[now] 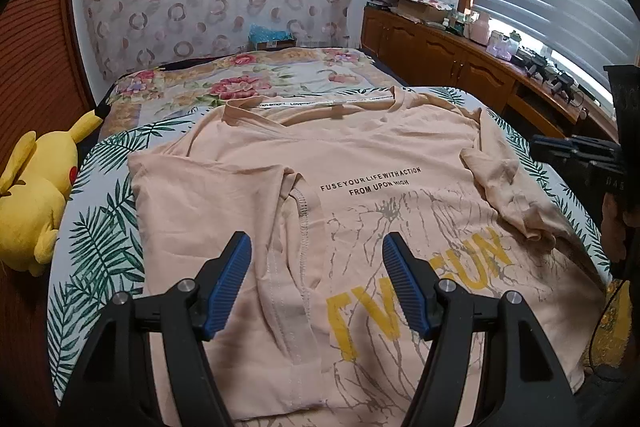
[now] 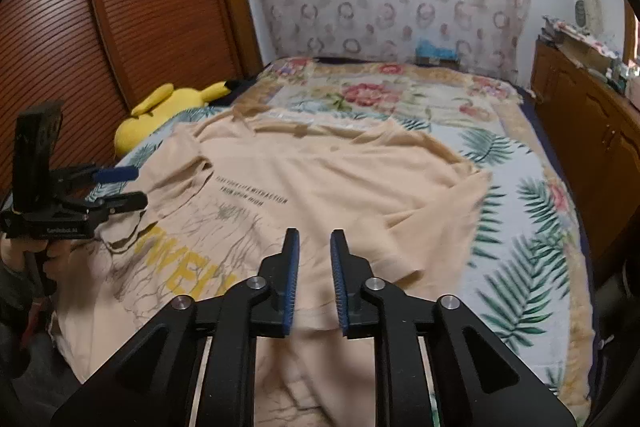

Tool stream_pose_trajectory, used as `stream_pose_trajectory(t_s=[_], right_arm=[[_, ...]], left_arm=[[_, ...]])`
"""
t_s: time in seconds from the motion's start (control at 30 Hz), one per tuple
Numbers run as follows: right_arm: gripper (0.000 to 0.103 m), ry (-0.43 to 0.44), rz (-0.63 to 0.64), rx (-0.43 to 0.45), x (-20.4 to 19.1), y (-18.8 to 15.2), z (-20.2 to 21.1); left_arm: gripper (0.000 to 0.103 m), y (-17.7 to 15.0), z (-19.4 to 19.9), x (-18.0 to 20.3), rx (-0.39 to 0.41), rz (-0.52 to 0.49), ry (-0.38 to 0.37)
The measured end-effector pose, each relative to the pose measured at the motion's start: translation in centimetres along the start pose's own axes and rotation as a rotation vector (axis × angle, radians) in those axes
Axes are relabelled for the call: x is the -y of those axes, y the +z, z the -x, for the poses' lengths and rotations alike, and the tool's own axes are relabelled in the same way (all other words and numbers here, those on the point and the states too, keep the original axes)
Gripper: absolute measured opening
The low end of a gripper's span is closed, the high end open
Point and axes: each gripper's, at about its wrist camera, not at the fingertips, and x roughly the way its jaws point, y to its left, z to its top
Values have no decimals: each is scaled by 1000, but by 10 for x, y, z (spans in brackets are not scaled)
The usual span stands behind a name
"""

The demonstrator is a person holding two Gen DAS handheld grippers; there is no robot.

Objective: Fold small clothes

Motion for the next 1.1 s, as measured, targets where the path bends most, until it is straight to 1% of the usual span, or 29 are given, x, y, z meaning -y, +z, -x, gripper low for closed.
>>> stream_pose_trajectory(t_s=[0.07,0.1,0.2,0.3,0.5,0.53,0.57,0.6,0.67,0.7,0.73,0.83,1.0,1.1], right_arm=[[29,-42,-5,7,9,1,5],[31,-51,-8,7,13,2,5],[31,-86,-21,-21,25,3,0],[31,-73,-26,-51,30,1,-11],[31,-99,-50,-130,41,-11,-39],[30,-103,-60,-140,44,-13,-42],[24,-97,-66,-145,45,-15,-43],[22,-85,-66,-146,44,-16,-43],[6,-50,-50,-146,40,-15,-42],[5,-34,-34,-140,36,-14,-40],[3,-29,-23,-132,33,-13,-38],[2,5,2,-107,23,-3,-34],[1,86,46,-59,-6,29,-34],[1,119,72,-42,-21,44,-39]], left_arm=[[68,0,-1,1,-2,-1,-4],[68,0,-2,1,-4,-3,-6],[68,0,-5,2,-9,-3,-8],[68,-1,-7,2,-13,2,-8],[68,-6,-6,-3,-21,9,5],[68,-7,-6,-5,-22,12,6],[68,-8,-6,-6,-23,15,7],[68,-10,-5,-7,-24,17,8],[68,-11,-6,-9,-27,23,9],[68,-11,-6,-9,-28,25,10],[68,-11,-6,-10,-27,26,10],[68,-12,-4,-12,-23,29,11],[68,-12,2,-16,-11,40,19],[68,-14,5,-19,-8,49,24]])
